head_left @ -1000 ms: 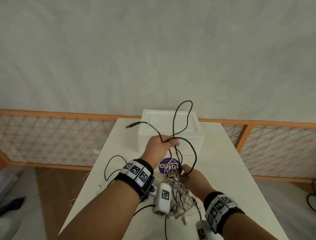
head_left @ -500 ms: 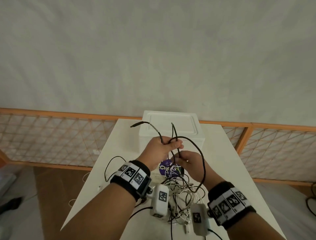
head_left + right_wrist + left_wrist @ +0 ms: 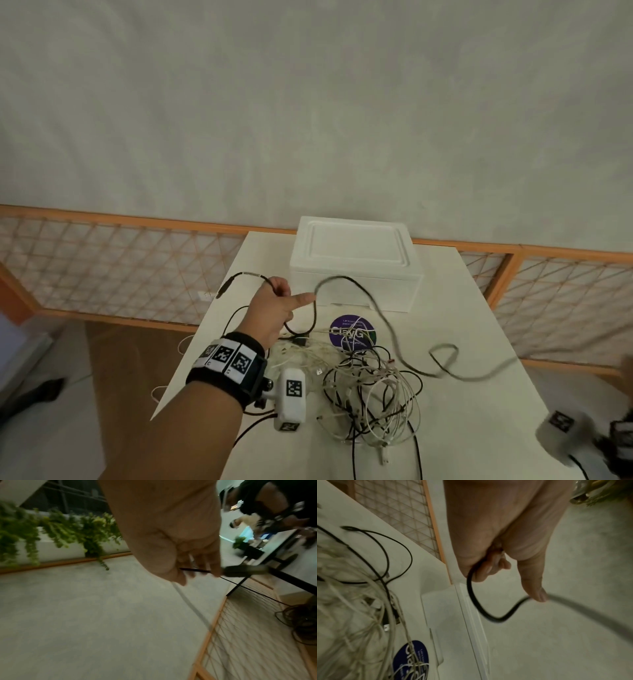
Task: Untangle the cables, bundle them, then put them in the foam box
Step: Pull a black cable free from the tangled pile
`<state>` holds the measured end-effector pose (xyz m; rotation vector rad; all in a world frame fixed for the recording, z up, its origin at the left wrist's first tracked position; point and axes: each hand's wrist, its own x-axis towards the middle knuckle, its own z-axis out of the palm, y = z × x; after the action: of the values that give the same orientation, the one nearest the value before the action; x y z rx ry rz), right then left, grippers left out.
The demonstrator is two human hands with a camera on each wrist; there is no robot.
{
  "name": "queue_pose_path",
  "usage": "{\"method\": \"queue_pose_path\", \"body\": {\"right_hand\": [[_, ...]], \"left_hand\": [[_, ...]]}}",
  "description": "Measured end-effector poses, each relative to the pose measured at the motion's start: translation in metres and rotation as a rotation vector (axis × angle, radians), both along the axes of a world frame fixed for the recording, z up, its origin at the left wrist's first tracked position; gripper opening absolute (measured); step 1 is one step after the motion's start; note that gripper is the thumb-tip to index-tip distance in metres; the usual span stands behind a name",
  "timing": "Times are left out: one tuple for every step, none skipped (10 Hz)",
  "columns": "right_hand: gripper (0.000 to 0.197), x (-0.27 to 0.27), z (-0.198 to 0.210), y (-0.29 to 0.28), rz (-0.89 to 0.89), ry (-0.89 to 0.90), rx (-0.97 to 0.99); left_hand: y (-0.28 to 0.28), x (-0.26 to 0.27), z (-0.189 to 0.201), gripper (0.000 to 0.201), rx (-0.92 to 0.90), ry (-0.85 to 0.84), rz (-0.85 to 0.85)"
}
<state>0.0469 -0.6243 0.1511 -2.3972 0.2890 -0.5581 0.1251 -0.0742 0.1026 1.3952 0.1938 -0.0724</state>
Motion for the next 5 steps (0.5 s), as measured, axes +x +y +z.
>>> {"method": "queue_pose_path", "body": {"right_hand": [[0.041, 0.018, 0.048, 0.04, -0.001, -0.05, -0.128], [0.052, 0.007, -0.001, 0.193, -0.013, -0.089, -0.205], [0.068, 0.01, -0.001, 0.312, 0.362, 0.101, -0.234], [0.069, 0.012, -0.019, 0.373, 0.637, 0.384, -0.526], [0.033, 0.017, -0.039, 0.382, 0.68, 0.502, -0.565]], "left_hand": [[-0.006, -0.001, -0.009, 0.04, -0.052, 0.026, -0.023], [-0.017, -0.007, -0.004, 0.03, -0.259, 0.102, -0.05], [-0.026, -0.013, 0.001, 0.036, -0.449, 0.158, -0.13], [-0.031, -0.02, 0.002, 0.042, -0.502, 0.171, -0.156], [-0.025, -0.025, 0.003, 0.043, -0.582, 0.178, -0.082]]}}
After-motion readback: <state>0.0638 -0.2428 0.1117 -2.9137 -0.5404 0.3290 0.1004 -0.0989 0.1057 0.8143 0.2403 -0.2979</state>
